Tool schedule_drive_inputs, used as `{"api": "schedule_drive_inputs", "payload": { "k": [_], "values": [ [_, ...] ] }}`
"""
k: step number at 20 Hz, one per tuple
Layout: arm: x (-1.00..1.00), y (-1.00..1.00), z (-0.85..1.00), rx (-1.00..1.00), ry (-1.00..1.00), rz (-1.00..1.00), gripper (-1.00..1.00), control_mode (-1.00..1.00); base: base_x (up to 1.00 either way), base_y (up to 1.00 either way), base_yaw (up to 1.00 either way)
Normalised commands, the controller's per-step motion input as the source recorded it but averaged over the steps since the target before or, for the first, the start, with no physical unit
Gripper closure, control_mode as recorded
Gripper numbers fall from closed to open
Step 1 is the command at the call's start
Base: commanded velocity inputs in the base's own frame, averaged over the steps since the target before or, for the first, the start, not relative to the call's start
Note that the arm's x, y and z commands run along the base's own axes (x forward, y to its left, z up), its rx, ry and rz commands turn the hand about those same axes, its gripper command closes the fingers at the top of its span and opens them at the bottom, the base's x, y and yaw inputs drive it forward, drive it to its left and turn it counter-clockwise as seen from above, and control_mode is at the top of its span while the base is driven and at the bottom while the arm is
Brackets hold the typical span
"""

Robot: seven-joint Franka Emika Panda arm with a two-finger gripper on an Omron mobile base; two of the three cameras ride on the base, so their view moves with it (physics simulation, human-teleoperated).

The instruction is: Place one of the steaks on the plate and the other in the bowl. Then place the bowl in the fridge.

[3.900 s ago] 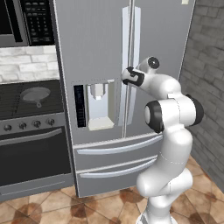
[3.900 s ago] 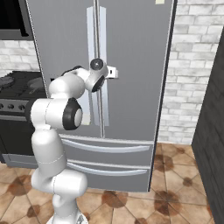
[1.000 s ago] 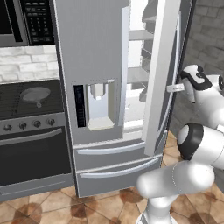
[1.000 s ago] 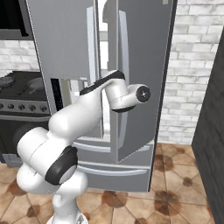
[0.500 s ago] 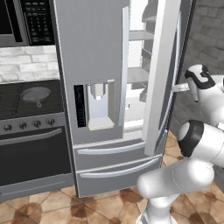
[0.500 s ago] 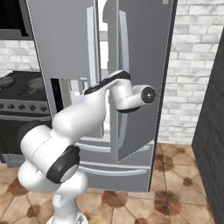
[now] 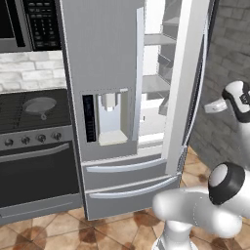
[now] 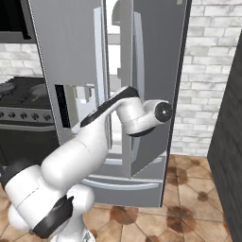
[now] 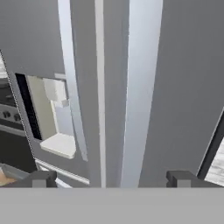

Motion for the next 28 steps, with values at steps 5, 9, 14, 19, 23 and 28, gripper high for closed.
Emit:
{"api": "schedule_drive_inputs", "payload": {
  "k": [5,9,14,19,23,28],
  "values": [
    [-1.00,0.67,0.48,-0.19,0.00,-0.06,-1.00,-1.00,0.00,0.00,0.00],
    [-0.76,1.00,0.56,-0.33,0.08,-0.15,-1.00,-1.00,0.00,0.00,0.00],
    [-0.11,1.00,0.15,-0.47,0.31,-0.22,-1.00,-1.00,0.00,0.00,0.00],
    [0.57,0.74,-0.28,-0.52,0.29,-0.16,-1.00,-1.00,0.00,0.00,0.00],
    [0.99,0.53,-0.01,-0.18,0.07,0.00,-1.00,-1.00,0.00,0.00,0.00],
    [0.86,0.12,0.00,-0.21,0.26,0.00,-1.00,-1.00,0.00,0.00,0.00]
  ]
}}
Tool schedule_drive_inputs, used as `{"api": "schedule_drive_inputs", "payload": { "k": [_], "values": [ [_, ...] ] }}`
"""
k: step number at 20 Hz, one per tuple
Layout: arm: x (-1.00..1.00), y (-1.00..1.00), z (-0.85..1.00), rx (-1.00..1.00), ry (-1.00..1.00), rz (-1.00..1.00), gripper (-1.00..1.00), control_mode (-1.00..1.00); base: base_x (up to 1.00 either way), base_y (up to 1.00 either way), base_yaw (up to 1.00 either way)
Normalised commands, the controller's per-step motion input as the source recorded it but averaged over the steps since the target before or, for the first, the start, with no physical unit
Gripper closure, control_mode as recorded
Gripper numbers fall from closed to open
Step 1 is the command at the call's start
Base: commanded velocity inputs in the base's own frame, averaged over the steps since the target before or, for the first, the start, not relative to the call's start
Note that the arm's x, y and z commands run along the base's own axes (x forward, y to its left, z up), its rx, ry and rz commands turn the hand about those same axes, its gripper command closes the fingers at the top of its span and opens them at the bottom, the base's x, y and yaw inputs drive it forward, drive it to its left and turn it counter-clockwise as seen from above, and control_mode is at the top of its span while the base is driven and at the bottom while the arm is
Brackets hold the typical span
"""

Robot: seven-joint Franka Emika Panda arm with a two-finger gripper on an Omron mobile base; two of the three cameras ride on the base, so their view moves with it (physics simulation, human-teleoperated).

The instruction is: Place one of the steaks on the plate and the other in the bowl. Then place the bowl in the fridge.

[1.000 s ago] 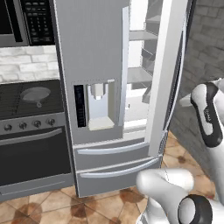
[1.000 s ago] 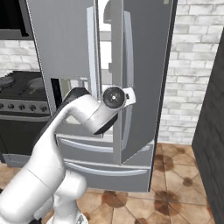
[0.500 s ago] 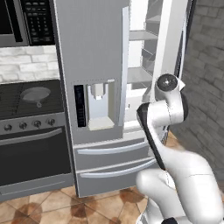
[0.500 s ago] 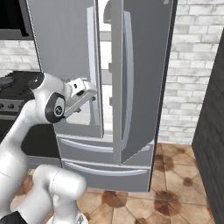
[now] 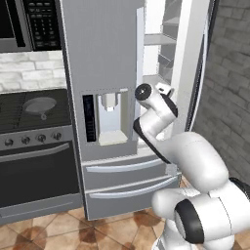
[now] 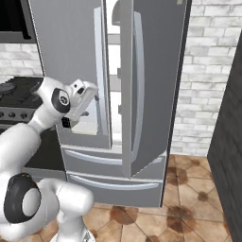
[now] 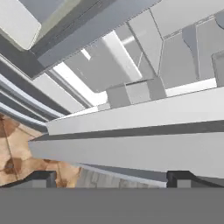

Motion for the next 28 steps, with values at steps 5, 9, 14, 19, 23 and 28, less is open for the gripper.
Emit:
{"api": "schedule_drive_inputs", "payload": {
  "k": [5,9,14,19,23,28],
  "values": [
    [0.47,-0.27,-0.10,-0.26,0.34,-0.12,-1.00,-1.00,0.00,0.00,0.00],
    [0.04,-0.28,-0.19,-0.22,0.14,-0.24,-1.00,-1.00,0.00,0.00,0.00],
    [0.05,-0.27,-0.20,-0.15,0.05,-0.19,-1.00,-1.00,0.00,0.00,0.00],
    [0.04,-0.25,0.00,0.00,-0.02,-0.01,-1.00,-1.00,0.00,0.00,0.00],
    [0.36,-0.05,0.00,0.01,-0.04,0.06,-1.00,-1.00,0.00,0.00,0.00],
    [0.31,-0.10,0.00,0.00,-0.01,0.06,-1.00,-1.00,0.00,0.00,0.00]
  ]
}}
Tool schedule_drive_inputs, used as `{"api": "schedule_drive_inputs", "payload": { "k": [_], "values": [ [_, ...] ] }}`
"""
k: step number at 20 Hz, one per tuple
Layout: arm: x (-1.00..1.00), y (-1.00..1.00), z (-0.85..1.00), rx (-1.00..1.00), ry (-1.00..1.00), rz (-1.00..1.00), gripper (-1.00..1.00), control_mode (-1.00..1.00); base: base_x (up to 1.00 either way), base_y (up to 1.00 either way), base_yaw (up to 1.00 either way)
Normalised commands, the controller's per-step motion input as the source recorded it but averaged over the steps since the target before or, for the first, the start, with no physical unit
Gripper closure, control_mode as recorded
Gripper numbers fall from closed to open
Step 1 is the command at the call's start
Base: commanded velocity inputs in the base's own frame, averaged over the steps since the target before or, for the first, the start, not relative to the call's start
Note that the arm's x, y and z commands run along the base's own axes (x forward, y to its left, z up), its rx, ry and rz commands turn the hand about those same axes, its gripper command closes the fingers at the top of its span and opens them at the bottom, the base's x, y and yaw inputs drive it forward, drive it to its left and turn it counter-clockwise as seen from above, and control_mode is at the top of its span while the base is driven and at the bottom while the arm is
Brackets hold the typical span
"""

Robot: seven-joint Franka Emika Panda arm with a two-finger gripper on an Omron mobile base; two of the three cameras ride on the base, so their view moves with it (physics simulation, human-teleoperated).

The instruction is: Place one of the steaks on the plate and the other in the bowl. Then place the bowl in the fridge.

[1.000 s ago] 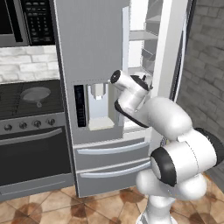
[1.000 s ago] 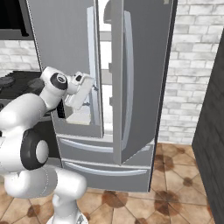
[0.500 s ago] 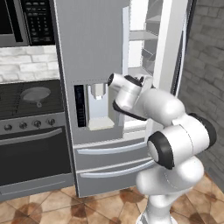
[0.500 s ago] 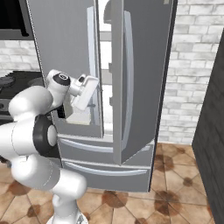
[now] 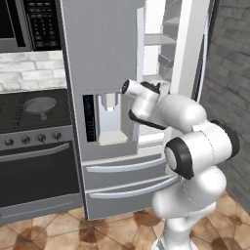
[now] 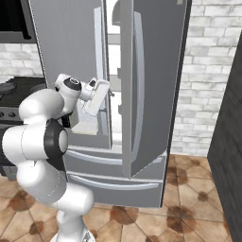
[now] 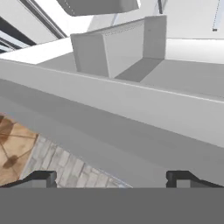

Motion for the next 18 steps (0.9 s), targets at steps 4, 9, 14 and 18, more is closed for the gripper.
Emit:
{"api": "schedule_drive_inputs", "payload": {
  "k": [4,9,14,18],
  "values": [
    [0.28,-0.33,0.00,0.00,0.00,0.02,-1.00,-1.00,0.00,0.00,0.00],
    [0.04,-0.42,0.00,0.00,0.00,0.00,-1.00,-1.00,0.00,0.00,0.00],
    [0.02,-0.43,0.00,0.00,0.00,0.00,-1.00,-1.00,0.00,0.00,0.00],
    [-0.03,-0.54,0.00,0.00,0.00,0.00,-1.00,-1.00,0.00,0.00,0.00]
  ]
}}
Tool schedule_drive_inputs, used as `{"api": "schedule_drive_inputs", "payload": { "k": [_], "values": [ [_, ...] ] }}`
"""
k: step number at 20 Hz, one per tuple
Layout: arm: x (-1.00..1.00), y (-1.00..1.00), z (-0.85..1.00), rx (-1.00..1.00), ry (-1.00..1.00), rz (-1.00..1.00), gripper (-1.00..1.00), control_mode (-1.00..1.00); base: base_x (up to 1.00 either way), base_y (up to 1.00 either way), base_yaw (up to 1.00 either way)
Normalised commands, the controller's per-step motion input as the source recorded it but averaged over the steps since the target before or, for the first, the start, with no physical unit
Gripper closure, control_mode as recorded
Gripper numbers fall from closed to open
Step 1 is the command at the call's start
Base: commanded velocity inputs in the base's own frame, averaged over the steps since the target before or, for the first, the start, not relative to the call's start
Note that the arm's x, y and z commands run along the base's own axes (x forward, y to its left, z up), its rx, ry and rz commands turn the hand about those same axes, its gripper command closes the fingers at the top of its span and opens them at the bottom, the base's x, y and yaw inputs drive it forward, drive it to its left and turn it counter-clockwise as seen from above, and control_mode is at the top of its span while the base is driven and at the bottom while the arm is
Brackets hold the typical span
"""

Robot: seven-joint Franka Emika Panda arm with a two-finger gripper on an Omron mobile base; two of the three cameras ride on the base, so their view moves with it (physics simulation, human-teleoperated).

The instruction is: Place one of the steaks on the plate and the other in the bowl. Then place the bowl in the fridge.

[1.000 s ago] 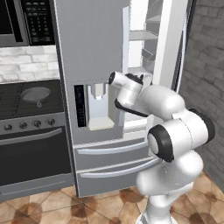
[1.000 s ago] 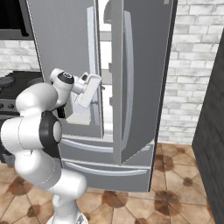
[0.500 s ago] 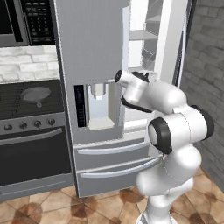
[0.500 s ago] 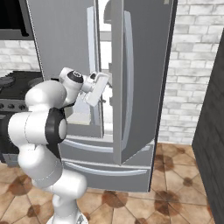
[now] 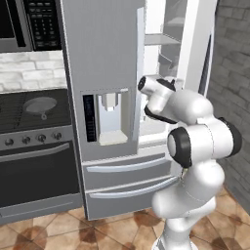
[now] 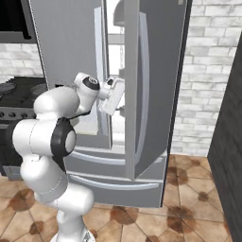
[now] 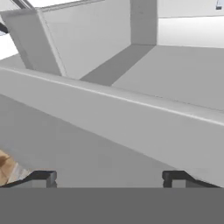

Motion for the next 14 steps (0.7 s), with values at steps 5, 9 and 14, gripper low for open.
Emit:
{"api": "schedule_drive_inputs", "payload": {
  "k": [5,9,14],
  "values": [
    [-0.50,-0.91,0.00,0.00,-0.08,-0.01,-1.00,-1.00,0.00,0.00,0.00],
    [-0.50,-1.00,0.00,0.01,-0.09,-0.03,-1.00,-1.00,0.00,0.00,0.00],
    [-0.03,-1.00,0.00,0.05,0.00,-0.05,-1.00,-1.00,0.00,0.00,0.00]
  ]
}}
